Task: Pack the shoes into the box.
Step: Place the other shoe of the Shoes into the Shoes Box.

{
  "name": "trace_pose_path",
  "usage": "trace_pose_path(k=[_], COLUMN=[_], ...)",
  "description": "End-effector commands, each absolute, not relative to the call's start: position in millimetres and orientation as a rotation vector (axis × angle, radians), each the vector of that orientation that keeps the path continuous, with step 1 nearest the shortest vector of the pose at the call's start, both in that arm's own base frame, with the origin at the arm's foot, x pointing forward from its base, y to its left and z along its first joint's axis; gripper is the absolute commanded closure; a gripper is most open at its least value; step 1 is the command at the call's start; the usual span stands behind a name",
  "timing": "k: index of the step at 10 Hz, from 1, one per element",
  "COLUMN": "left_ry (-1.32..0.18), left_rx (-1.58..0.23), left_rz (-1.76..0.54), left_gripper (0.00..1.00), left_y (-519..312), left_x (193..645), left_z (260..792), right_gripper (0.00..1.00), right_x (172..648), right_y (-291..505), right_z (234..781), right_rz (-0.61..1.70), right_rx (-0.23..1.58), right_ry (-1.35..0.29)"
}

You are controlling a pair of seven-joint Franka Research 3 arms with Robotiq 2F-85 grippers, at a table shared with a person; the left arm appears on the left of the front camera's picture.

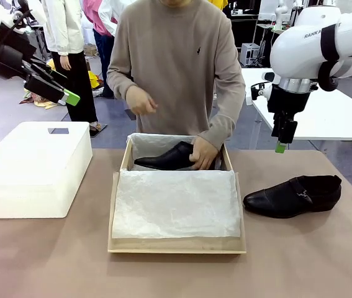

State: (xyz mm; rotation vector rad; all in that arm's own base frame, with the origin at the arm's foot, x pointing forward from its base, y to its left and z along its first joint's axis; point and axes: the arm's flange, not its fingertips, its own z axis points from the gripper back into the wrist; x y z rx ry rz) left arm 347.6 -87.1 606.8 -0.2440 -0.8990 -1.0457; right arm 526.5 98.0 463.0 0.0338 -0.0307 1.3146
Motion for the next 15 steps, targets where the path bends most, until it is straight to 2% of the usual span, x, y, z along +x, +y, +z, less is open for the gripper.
trace_pose_path(k=[1, 4, 10, 15], left_ry=[-0.904, -0.904, -0.904, -0.904], left_rx=[-0.259, -0.259, -0.259, -0.259], left_rz=[-1.06, -1.06, -1.06, -1.06], left_gripper=[0.0, 0.0, 0.0, 0.0], left_y=[-86, -86, -86, -86], left_x=[349, 349, 349, 349], left_z=[606, 606, 606, 606], right_gripper=[0.0, 0.0, 0.0, 0.0], right_x=[527, 524, 494, 481], right_y=[98, 67, -10, -27], right_z=[463, 469, 458, 428], right_rz=[1.315, 1.385, 1.331, 1.327], right_rx=[0.034, 0.014, -0.004, 0.024], right_ry=[-0.031, -0.05, -0.099, -0.12])
